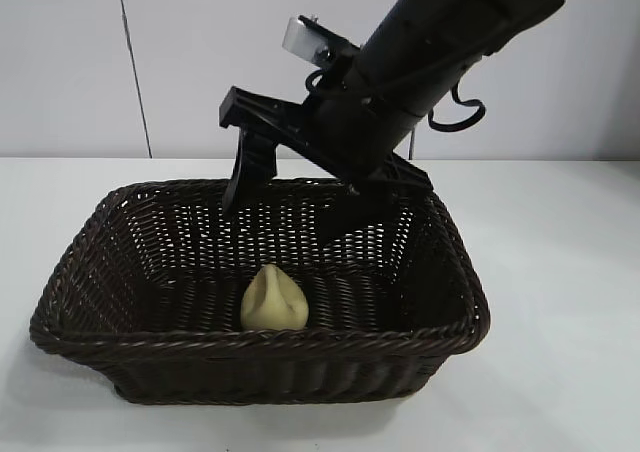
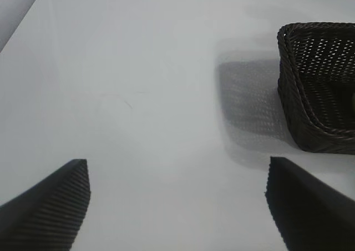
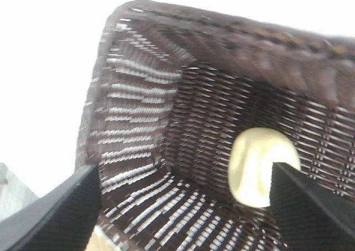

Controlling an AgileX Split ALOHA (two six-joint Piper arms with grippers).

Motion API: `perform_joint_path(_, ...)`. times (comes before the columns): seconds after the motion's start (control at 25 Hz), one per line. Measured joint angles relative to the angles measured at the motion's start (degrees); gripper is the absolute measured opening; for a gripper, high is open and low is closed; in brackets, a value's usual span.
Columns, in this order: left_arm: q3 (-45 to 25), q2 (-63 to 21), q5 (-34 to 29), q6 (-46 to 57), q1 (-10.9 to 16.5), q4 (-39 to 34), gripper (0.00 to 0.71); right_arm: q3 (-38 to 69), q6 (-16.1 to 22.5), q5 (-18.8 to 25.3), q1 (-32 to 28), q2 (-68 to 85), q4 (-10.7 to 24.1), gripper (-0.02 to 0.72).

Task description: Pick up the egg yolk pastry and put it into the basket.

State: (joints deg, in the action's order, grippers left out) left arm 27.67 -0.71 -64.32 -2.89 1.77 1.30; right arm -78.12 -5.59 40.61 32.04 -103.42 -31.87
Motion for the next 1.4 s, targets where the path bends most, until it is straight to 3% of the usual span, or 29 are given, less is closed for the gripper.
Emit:
perform_joint_path(0.12, 0.00, 0.00, 0.00, 0.00, 0.00, 0.00, 0.627, -3.76, 1.84, 4.43, 0.00, 0.00, 3.82, 0.600)
perform_joint_path(0.36, 0.00, 0.00, 0.00, 0.00, 0.00, 0.00, 0.627, -10.84, 10.90, 13.72, -0.94, 0.00, 19.83, 0.600)
perform_joint_path(0.52, 0.00, 0.00, 0.00, 0.00, 0.00, 0.00, 0.627, -13.60, 12.92, 19.15, -5.01, 0.00, 27.65, 0.600)
perform_joint_path(1.12, 0.00, 0.00, 0.00, 0.00, 0.00, 0.00, 0.627, -14.26, 12.53, 26.79, -26.53, 0.00, 32.99, 0.600)
perform_joint_path(1.4, 0.00, 0.00, 0.00, 0.00, 0.00, 0.00, 0.627, -14.31, 9.93, 29.50, -32.31, 0.00, 33.84, 0.600)
